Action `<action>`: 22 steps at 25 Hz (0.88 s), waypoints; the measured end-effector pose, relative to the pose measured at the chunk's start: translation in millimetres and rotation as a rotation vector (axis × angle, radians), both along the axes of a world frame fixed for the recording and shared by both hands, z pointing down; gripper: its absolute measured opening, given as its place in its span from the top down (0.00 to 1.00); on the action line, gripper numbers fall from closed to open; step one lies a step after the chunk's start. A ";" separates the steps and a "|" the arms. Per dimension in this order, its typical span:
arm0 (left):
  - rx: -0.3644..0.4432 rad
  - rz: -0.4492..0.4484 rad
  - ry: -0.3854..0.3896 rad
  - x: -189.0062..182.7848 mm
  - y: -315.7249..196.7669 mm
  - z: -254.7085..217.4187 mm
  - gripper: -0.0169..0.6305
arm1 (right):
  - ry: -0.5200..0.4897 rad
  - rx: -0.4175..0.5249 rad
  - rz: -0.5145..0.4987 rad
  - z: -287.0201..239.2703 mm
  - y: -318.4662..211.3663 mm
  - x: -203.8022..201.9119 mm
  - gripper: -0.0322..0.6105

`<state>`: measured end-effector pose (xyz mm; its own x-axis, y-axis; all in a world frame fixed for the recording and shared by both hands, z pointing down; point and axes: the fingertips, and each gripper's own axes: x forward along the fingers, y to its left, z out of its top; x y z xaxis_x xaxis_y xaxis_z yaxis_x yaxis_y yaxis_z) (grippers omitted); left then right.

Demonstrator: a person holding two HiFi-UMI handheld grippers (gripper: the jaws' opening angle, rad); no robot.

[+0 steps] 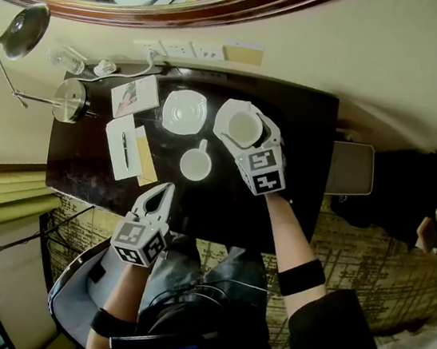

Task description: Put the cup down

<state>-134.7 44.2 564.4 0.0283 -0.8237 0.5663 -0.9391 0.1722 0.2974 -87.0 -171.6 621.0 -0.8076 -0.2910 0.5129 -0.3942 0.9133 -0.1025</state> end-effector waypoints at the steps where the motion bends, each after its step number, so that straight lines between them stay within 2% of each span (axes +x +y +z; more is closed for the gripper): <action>1: 0.001 -0.001 0.002 -0.9 0.6 0.1 0.97 | 0.001 -0.004 0.013 -1.2 4.5 6.8 0.27; 11: -0.009 0.062 -0.003 5.8 10.7 -2.4 0.97 | 0.047 -0.044 0.077 19.5 54.8 66.6 0.27; 22: -0.006 0.044 -0.013 4.2 13.7 -9.9 0.97 | 0.075 -0.068 0.087 44.8 71.2 84.0 0.26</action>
<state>-130.5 57.9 554.5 0.0572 -0.8185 0.5717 -0.9496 0.1322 0.2842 -3.1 -100.5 665.8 -0.7393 -0.3204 0.5922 -0.4804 0.8673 -0.1304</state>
